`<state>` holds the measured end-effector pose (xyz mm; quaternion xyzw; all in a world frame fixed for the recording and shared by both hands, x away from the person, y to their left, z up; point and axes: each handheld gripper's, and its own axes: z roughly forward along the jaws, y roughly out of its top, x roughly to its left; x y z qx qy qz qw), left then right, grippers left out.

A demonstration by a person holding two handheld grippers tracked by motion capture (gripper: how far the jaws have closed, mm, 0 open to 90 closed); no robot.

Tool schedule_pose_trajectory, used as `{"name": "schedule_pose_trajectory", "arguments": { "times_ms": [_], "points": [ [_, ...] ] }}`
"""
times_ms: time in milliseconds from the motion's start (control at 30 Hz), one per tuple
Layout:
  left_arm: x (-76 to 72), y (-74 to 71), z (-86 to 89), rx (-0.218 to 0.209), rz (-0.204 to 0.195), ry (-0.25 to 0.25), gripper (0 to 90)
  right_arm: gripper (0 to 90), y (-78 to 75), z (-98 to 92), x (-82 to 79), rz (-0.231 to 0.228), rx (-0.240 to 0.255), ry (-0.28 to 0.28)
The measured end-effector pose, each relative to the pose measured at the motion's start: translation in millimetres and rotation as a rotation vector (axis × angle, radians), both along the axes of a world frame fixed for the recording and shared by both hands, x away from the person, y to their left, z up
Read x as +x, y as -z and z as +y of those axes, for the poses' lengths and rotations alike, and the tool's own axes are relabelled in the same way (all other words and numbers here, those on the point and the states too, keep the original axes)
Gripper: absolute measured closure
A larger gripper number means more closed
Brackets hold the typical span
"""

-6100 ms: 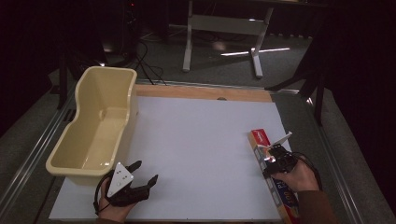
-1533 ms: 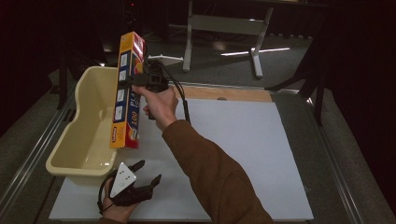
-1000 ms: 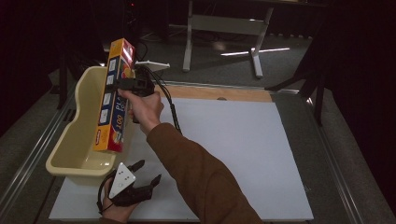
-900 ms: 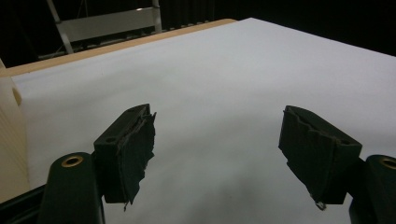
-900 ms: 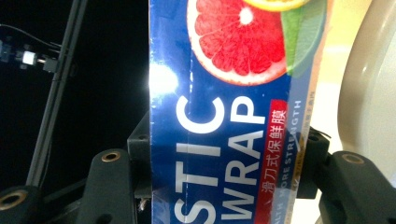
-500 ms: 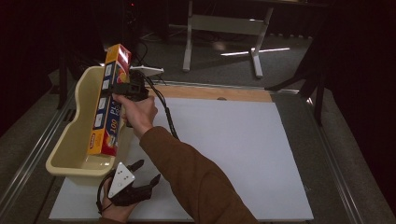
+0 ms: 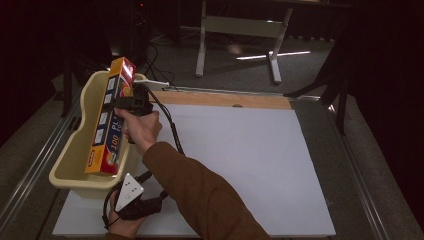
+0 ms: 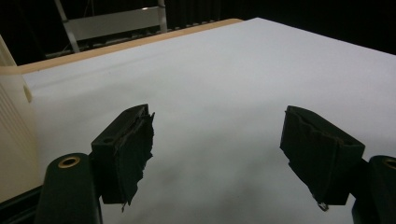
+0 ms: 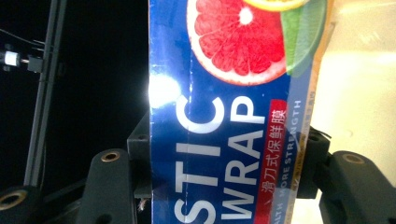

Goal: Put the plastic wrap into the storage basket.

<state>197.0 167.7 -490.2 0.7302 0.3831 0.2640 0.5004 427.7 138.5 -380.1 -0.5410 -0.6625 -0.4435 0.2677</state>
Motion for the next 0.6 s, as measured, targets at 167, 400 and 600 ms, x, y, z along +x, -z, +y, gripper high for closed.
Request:
{"name": "schedule_pose_trajectory", "arguments": {
  "times_ms": [167,400,600],
  "points": [
    [0.2,-0.3,0.9,-0.003,0.000,-0.002,24.9,41.2,6.2,3.0,-3.0,0.014,-0.008,-0.005],
    [0.4,-0.4,0.1,-0.009,0.003,0.005,25.5,41.1,15.2,4.1,-4.8,0.048,-0.027,0.005],
    [0.4,-0.7,0.2,-0.011,0.000,0.002,25.5,40.9,21.2,6.0,-5.0,0.071,-0.046,0.005]
  ]
}}
